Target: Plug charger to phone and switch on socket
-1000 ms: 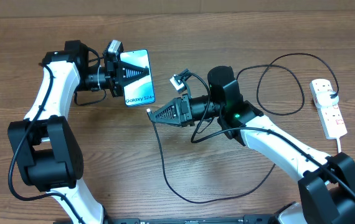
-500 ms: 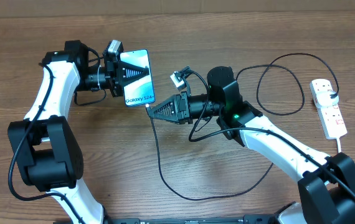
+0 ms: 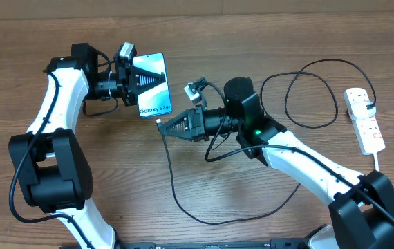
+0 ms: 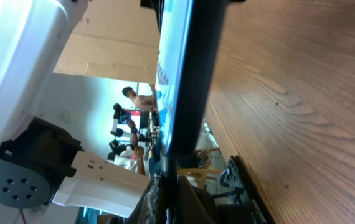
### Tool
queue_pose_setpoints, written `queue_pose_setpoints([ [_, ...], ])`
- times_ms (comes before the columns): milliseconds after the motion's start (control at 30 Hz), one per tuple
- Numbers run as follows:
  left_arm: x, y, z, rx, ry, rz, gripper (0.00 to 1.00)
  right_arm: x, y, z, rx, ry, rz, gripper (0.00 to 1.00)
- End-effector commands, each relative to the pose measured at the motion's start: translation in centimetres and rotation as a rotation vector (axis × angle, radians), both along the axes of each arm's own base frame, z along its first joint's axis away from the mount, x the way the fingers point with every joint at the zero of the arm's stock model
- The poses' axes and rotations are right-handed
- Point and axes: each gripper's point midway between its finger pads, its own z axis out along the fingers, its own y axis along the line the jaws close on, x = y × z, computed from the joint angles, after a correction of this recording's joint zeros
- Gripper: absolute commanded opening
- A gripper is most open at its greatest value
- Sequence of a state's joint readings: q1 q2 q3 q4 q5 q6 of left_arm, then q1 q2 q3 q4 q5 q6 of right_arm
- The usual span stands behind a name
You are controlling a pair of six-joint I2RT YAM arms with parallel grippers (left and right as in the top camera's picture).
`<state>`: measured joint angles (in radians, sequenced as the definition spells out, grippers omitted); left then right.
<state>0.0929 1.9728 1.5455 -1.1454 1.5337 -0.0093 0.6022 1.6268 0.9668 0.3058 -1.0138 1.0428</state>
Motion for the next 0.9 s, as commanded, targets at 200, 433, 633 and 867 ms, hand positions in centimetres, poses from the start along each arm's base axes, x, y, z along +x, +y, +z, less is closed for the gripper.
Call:
queue_pose_setpoints([
  [200, -0.5, -0.1, 2.6, -0.041, -0.051, -0.003, 0.04, 0.4, 0.2, 1.3, 0.015, -0.038, -0.029, 0.04],
  [433, -0.5, -0.1, 2.6, -0.041, -0.051, -0.003, 0.05, 0.8, 0.3, 1.4, 0.018, -0.056, -0.049, 0.04],
  [633, -0.5, -0.1, 2.6, -0.040, -0.052, -0.003, 0.04, 1.3, 0.2, 1.5, 0.019, -0.067, -0.071, 0.04],
  [867, -0.5, -0.2, 2.6, -0.041, -0.050, -0.004, 0.04, 1.5, 0.2, 1.4, 0.016, -0.086, -0.081, 0.04],
])
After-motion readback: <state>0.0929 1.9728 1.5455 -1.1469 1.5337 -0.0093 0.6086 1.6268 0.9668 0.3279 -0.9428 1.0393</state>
